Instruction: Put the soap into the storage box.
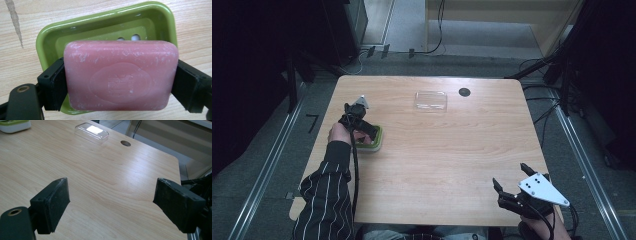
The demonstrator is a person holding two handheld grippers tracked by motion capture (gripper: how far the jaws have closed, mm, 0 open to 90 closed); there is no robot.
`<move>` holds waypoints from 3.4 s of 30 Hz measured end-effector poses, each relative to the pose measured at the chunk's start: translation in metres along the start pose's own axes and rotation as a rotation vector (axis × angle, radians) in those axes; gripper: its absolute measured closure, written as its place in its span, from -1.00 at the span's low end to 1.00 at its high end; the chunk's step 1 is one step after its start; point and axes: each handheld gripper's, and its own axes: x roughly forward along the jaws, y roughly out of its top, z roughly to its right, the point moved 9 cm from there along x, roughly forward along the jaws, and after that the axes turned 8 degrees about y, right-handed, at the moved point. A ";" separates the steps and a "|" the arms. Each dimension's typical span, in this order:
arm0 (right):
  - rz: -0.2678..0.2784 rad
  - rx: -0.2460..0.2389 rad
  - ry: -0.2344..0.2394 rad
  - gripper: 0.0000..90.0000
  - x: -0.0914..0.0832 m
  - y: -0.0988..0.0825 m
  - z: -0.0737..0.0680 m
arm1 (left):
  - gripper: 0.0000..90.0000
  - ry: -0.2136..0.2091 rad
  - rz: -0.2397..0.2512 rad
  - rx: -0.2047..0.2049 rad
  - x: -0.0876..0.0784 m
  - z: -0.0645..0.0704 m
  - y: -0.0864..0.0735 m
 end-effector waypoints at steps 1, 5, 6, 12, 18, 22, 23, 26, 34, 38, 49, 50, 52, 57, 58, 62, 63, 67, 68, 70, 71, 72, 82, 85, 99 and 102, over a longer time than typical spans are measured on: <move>0.000 0.000 0.000 -0.70 0.000 0.000 0.000 | -0.69 0.002 0.001 -0.002 0.001 -0.001 0.000; 0.001 -0.001 0.001 -0.70 0.000 0.000 0.000 | -0.69 0.003 -0.007 -0.010 0.004 -0.002 0.001; 0.001 -0.001 0.001 -0.70 0.000 0.000 0.000 | -0.69 0.005 -0.011 -0.006 0.004 -0.003 0.001; 0.001 -0.001 0.001 -0.70 0.000 0.000 0.000 | -0.69 -0.009 -0.010 -0.016 0.010 -0.003 0.003; 0.002 0.000 0.001 -0.70 0.000 0.000 0.000 | -0.69 -0.005 -0.012 -0.026 0.015 -0.005 0.003; 0.002 0.000 0.001 -0.70 0.000 0.000 0.000 | -0.69 -0.001 -0.017 -0.025 0.017 -0.005 0.003; 0.002 0.000 0.001 -0.70 0.000 0.000 0.000 | -0.69 0.000 -0.017 -0.024 0.018 -0.005 0.003; 0.002 -0.001 0.001 -0.70 0.000 0.000 0.000 | -0.69 0.003 -0.013 -0.024 0.018 -0.005 0.003; 0.003 0.000 0.001 -0.70 -0.001 0.000 0.000 | -0.69 0.004 -0.006 -0.034 0.019 -0.005 0.005; 0.003 0.001 0.001 -0.70 -0.001 0.000 0.000 | -0.69 0.006 -0.007 -0.034 0.019 -0.006 0.005; 0.003 0.003 -0.005 -0.70 -0.002 -0.001 0.001 | -0.70 0.007 -0.006 -0.033 0.019 -0.006 0.005; 0.003 0.003 -0.004 -0.70 -0.001 0.000 0.001 | -0.70 0.006 -0.003 -0.034 0.018 -0.006 0.005; 0.003 0.004 -0.004 -0.70 -0.001 0.000 0.001 | -0.70 0.006 0.004 -0.035 0.017 -0.007 0.005; 0.004 -0.001 -0.003 -0.70 -0.001 0.000 0.001 | -0.81 0.020 0.018 -0.031 0.011 -0.009 0.005; 0.006 0.000 -0.003 -0.70 -0.001 0.000 0.001 | -0.82 0.020 0.022 -0.035 0.010 -0.009 0.005; 0.006 0.001 -0.003 -0.70 -0.001 0.000 0.001 | -0.85 0.024 0.019 -0.023 0.007 -0.009 0.005; 0.005 0.002 -0.003 -0.70 -0.001 0.000 0.001 | -0.86 0.023 0.019 -0.023 0.006 -0.008 0.004; 0.004 0.001 -0.003 -0.70 -0.001 -0.001 0.001 | -0.89 0.029 0.024 -0.008 0.000 -0.005 0.004; 0.003 0.004 -0.004 -0.70 -0.002 -0.001 0.001 | -0.89 0.032 0.027 -0.002 -0.001 -0.005 0.003; 0.002 0.004 -0.004 -0.70 -0.002 -0.001 0.001 | -0.91 0.037 0.032 0.007 -0.004 -0.003 0.003; 0.002 0.005 -0.003 -0.70 -0.002 -0.001 0.001 | -0.91 0.039 0.030 0.012 -0.006 -0.002 0.002; 0.003 0.004 -0.003 -0.70 -0.002 -0.001 0.001 | -0.91 0.040 0.036 0.018 -0.008 -0.001 0.002; 0.003 0.002 0.000 -0.70 -0.001 0.000 0.000 | -0.93 0.029 0.041 0.053 -0.023 0.006 -0.009; 0.003 -0.001 0.000 -0.70 -0.001 0.000 0.000 | -0.93 0.032 0.042 0.056 -0.026 0.006 -0.013; 0.004 0.002 -0.001 -0.70 -0.001 0.000 0.000 | -0.93 0.037 0.035 0.090 -0.036 0.011 -0.040; 0.005 0.002 -0.001 -0.70 -0.001 0.000 0.000 | -0.93 0.041 0.031 0.097 -0.036 0.012 -0.047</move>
